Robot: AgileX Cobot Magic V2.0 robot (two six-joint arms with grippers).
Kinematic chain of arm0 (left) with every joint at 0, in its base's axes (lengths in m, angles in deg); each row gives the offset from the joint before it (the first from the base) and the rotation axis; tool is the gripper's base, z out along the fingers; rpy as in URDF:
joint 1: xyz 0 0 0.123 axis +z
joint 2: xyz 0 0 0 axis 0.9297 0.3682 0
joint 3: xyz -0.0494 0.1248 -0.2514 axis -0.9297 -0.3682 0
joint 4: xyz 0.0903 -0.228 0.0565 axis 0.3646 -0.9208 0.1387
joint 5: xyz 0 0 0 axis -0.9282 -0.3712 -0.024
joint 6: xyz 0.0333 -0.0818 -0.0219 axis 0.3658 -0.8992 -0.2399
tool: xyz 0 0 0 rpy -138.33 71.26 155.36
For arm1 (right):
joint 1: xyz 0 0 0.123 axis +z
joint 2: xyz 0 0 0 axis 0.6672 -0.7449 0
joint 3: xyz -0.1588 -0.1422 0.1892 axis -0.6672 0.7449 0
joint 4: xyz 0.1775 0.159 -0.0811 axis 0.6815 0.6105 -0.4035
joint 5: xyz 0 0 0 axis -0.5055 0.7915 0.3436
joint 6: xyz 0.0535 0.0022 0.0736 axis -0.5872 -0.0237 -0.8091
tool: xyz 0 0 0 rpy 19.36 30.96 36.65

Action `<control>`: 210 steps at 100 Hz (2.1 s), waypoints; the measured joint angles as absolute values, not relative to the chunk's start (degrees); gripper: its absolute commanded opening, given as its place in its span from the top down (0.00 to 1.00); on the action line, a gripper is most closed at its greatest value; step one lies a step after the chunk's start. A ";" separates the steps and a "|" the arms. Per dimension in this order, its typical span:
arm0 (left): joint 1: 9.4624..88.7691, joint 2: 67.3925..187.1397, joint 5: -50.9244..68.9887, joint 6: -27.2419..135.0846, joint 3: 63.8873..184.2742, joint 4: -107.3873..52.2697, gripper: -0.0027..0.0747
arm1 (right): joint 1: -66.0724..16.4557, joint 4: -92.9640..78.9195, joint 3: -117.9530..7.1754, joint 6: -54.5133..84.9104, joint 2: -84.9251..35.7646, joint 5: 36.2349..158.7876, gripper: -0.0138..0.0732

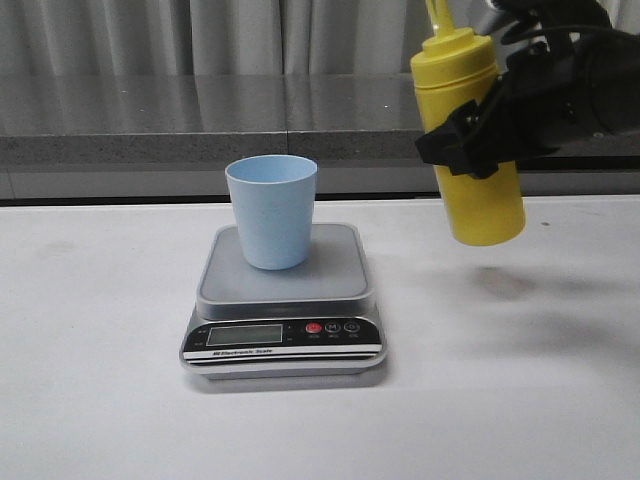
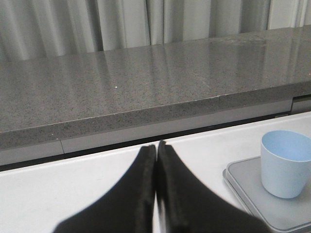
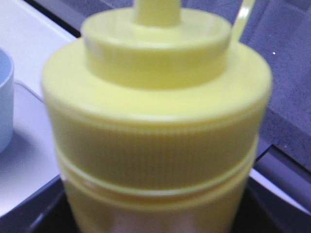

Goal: Pour seasoning into cup on scale with both arms
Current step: 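Lift the yellow bottle up with the right gripper, then tilt the bottle nozzle down toward the cup on the scale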

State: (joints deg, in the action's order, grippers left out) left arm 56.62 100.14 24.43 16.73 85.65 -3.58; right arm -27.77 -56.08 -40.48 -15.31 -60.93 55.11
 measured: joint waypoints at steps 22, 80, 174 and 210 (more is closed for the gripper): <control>56.62 100.14 24.43 16.73 85.65 -3.58 0.99 | -21.61 -63.06 -50.04 -15.19 -60.24 75.80 0.77; 56.62 100.14 24.43 16.73 85.65 -3.58 0.99 | -11.70 -90.80 -59.40 -15.07 -63.78 99.39 0.77; 56.62 100.14 24.43 16.73 85.65 -3.58 0.99 | -6.09 -115.70 -63.33 -14.86 -69.00 111.05 0.77; 56.62 100.14 24.43 16.73 85.65 -3.58 0.99 | -6.09 -116.51 -63.33 -17.78 -69.00 111.05 0.77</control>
